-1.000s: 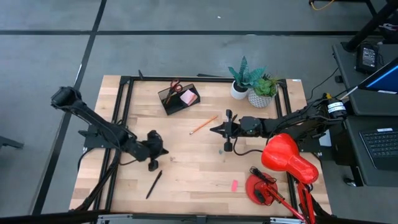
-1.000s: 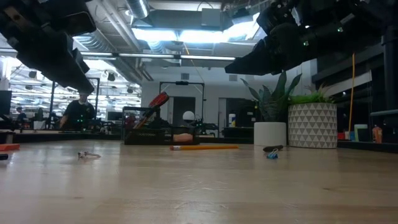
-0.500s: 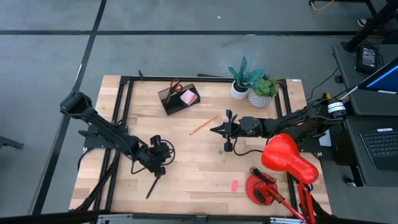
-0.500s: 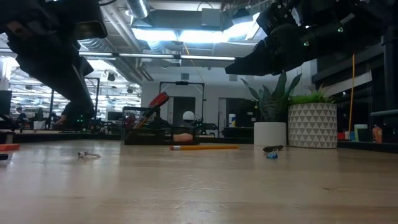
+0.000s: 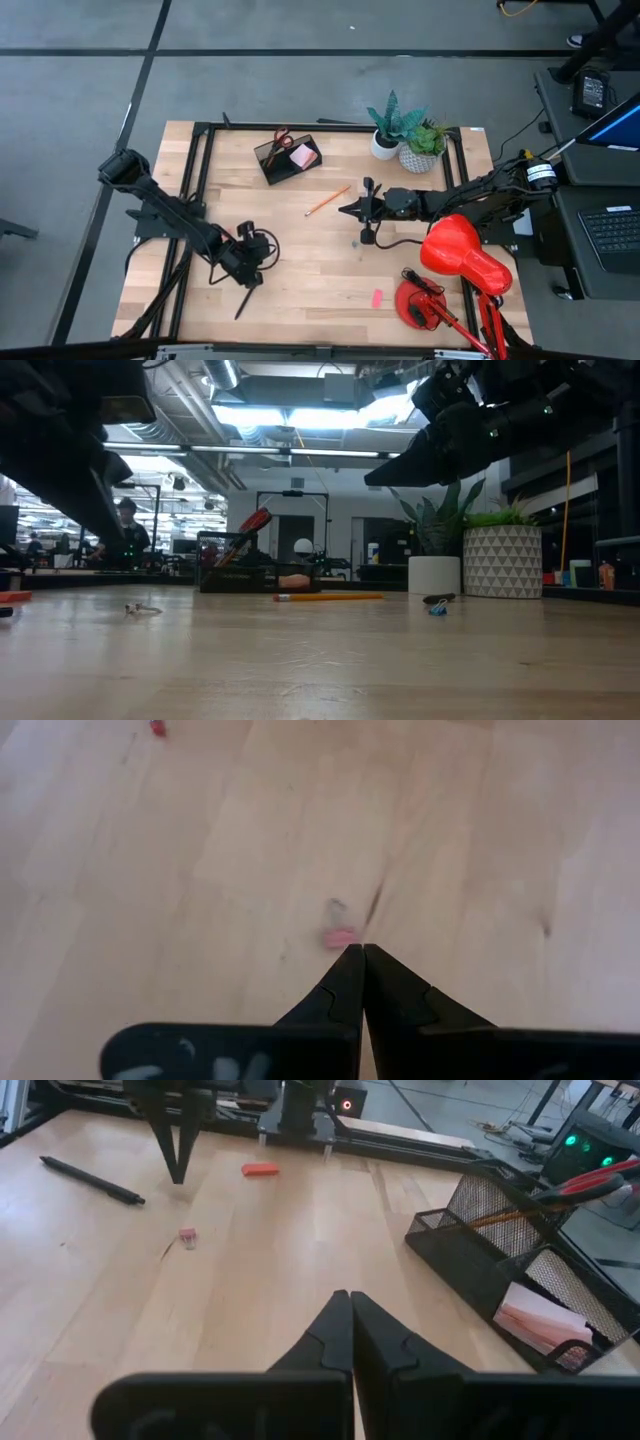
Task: Pick and place office supplies into organizer
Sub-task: Put the pink binder clip into the desk organizer
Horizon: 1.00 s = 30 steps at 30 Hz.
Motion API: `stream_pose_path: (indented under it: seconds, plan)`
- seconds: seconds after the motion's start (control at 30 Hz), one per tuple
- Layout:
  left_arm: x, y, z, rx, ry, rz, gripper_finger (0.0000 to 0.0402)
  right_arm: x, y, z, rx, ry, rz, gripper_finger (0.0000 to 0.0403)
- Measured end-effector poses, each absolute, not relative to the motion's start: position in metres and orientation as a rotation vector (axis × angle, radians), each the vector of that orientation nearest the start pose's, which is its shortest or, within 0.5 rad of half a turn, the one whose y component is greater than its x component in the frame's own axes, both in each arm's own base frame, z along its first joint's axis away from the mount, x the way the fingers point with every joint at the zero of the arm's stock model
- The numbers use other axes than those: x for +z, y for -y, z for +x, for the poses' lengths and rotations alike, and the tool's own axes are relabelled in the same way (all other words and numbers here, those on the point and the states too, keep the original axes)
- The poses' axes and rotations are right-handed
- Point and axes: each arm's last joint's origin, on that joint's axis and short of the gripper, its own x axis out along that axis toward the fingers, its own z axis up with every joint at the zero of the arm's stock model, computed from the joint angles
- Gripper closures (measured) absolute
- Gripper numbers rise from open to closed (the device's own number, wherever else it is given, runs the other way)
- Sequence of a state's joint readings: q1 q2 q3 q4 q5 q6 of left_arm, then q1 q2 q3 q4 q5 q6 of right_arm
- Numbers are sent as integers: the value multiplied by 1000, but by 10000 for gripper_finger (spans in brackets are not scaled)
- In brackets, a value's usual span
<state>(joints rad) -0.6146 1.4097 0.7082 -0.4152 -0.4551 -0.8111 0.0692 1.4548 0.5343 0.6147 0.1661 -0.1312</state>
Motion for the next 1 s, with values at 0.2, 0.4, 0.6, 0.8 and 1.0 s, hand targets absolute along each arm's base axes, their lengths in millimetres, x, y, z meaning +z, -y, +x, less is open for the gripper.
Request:
stream_pose_path:
  seconds: [0.2, 0.4, 0.6, 0.8, 1.0]
  plan:
    - [168, 139, 202, 252, -896, -169, 398, 178, -14, 277, -79, -309, -156, 402]
    - [168, 138, 201, 237, -893, -95, 396, 178, -14, 277, -82, -308, -141, 402]
    - [168, 138, 201, 232, -895, -87, 373, 178, -14, 277, -86, -307, -114, 402]
    - [168, 139, 201, 232, -907, -135, 327, 178, -14, 277, -86, -307, -116, 402]
    - [156, 136, 197, 248, -890, -183, 277, 178, -14, 277, -86, -307, -116, 402]
